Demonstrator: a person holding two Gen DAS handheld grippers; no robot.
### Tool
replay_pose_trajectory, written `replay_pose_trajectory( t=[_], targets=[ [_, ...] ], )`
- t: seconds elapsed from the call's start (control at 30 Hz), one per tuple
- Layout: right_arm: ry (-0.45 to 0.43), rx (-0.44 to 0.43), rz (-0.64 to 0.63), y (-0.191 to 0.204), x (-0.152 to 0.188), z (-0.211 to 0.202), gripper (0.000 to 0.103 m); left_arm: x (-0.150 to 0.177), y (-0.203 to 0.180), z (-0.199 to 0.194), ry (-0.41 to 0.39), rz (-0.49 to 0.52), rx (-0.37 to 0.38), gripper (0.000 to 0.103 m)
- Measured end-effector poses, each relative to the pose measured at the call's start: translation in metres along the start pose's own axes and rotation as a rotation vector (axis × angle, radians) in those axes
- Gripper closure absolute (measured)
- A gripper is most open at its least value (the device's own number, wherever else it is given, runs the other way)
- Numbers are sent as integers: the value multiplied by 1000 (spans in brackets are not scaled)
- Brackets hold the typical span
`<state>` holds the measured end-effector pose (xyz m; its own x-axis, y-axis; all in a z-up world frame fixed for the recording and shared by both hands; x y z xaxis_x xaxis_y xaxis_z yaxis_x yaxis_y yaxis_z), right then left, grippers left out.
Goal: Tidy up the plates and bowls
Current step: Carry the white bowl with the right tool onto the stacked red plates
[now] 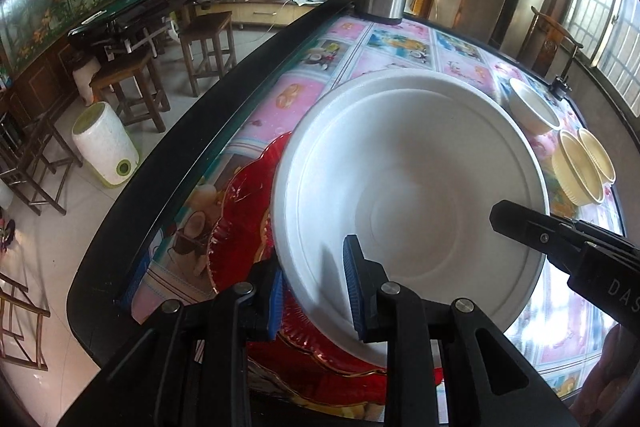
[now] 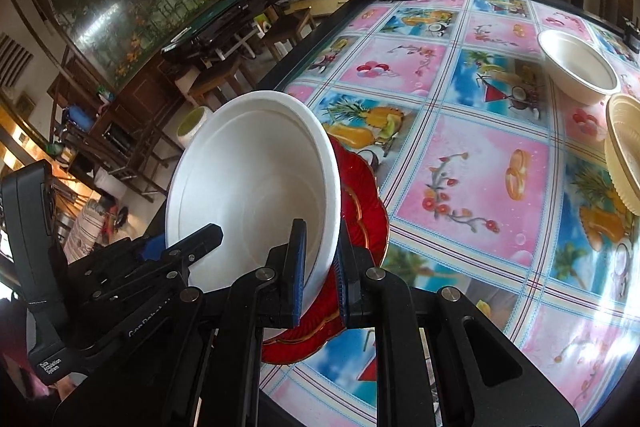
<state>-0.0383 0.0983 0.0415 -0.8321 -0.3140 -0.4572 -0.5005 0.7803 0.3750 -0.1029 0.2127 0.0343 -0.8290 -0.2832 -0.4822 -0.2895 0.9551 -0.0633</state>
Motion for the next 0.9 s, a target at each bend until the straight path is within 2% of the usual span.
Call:
replay_pose_trajectory(
  t=[0.3, 0.7, 0.9],
  targets=[
    [55, 14, 8, -5, 2, 23, 90, 1, 5, 12, 25, 6, -19, 77],
    [69, 46, -1, -6, 3, 31, 90, 3, 8, 25, 58, 8, -27, 77],
    [72, 91, -28, -1, 4, 33, 87, 5, 8, 30, 69, 11, -38, 77]
  ],
)
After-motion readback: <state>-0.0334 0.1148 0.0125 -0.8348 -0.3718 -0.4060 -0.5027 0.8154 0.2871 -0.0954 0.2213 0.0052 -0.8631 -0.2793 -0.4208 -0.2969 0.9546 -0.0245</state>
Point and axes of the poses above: each gripper's, at about its wrist camera, not at the fingertips, and z roughly the way its jaws point, y to its left, x to its underside, the point moved 3 cm from there along z, roughly the way its jaws point, and after that the axes turned 6 degrees about y, right-handed, at the moved point
